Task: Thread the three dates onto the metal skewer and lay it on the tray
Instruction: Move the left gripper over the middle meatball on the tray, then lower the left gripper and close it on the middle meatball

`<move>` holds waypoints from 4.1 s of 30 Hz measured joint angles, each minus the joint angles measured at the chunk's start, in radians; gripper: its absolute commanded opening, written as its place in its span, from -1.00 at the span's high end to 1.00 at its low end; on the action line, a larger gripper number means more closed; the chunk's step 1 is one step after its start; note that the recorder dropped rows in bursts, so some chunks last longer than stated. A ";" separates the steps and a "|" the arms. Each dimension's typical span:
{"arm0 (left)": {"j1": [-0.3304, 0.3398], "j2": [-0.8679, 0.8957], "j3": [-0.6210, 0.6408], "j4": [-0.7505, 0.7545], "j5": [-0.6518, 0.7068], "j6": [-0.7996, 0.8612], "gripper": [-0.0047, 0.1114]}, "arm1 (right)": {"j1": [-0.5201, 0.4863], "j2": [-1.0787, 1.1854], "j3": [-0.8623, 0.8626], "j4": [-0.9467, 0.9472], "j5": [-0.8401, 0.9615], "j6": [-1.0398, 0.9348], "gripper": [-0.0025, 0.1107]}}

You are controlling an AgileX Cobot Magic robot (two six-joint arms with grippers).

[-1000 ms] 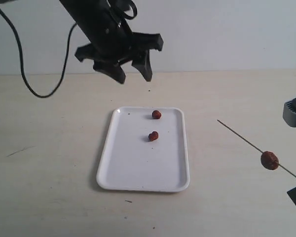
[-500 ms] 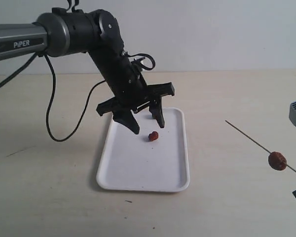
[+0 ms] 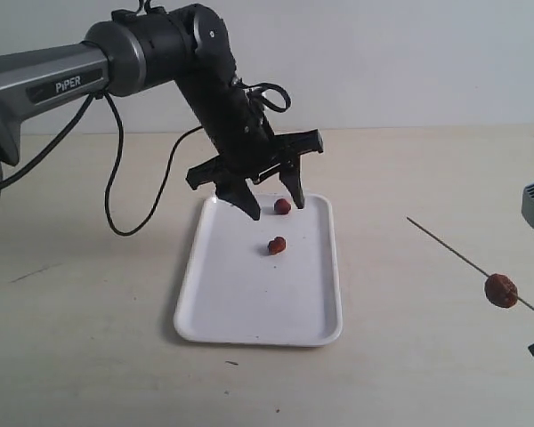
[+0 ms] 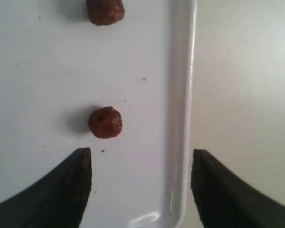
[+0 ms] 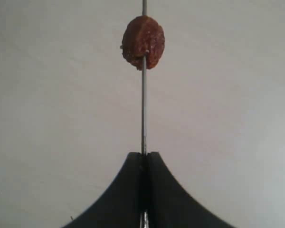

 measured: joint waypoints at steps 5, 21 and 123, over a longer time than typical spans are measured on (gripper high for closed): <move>-0.007 0.030 -0.008 0.080 0.005 0.026 -0.11 | 0.000 0.000 0.000 0.000 0.002 0.000 0.96; 0.001 0.015 -0.010 0.049 0.007 0.164 -0.07 | 0.000 0.000 0.000 0.000 0.002 0.000 0.96; -0.077 0.117 -0.014 0.218 -0.047 -0.117 0.11 | 0.000 0.000 0.000 -0.001 -0.028 -0.011 0.96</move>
